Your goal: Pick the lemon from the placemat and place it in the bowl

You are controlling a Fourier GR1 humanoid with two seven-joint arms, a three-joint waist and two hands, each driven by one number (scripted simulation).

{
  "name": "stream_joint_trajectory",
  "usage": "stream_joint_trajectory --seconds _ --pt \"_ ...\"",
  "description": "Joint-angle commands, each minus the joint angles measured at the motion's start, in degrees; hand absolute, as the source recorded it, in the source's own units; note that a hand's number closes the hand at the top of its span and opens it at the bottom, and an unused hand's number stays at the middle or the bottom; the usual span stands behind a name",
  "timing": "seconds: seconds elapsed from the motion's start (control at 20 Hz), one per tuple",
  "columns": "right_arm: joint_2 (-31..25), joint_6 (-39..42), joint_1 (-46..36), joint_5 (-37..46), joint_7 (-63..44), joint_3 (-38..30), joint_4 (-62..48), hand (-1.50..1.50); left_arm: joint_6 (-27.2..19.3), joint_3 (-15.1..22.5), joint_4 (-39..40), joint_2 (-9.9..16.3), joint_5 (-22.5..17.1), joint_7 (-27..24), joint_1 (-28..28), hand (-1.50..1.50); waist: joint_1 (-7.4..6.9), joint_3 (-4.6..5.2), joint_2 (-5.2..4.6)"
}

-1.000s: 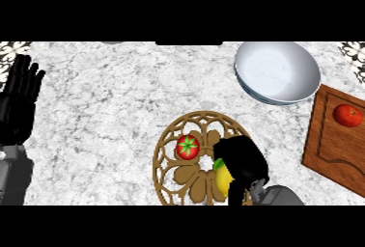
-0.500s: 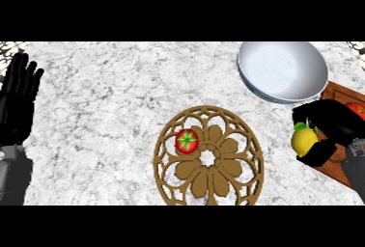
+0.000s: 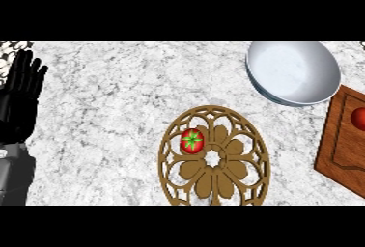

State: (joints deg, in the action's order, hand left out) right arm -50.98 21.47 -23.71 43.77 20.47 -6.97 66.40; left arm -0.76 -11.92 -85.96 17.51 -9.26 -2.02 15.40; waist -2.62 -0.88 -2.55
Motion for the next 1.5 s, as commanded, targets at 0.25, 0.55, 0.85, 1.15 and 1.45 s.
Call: stream_joint_trajectory --seconds 0.25,0.55,0.85,1.15,1.45 --pt "-9.7 0.9 -8.2 -9.3 24.0 -10.2 -15.5 1.50 0.5 0.7 0.4 -0.1 -0.1 0.3 2.2 0.00 -1.85 0.12 -0.08" --pt "-12.8 7.8 -13.6 -15.5 33.4 -11.8 -24.4 1.50 0.3 2.4 0.8 -1.0 1.0 0.4 3.1 0.00 -2.47 0.39 0.29" --pt "-15.0 17.0 -18.8 -19.9 33.9 -8.8 -28.9 1.50 0.2 1.9 1.8 -0.6 1.1 0.4 3.3 0.00 -3.29 0.60 0.69" --pt "-13.0 20.2 -26.7 -21.3 29.3 -3.6 -30.7 1.50 0.9 3.1 1.9 -1.0 1.0 1.4 4.3 0.00 -3.89 0.76 0.89" --pt "-7.7 20.6 -31.9 -19.2 26.7 4.9 -29.8 1.50 -1.1 2.7 3.4 -1.4 1.7 3.1 7.1 0.00 -2.39 0.82 1.19"
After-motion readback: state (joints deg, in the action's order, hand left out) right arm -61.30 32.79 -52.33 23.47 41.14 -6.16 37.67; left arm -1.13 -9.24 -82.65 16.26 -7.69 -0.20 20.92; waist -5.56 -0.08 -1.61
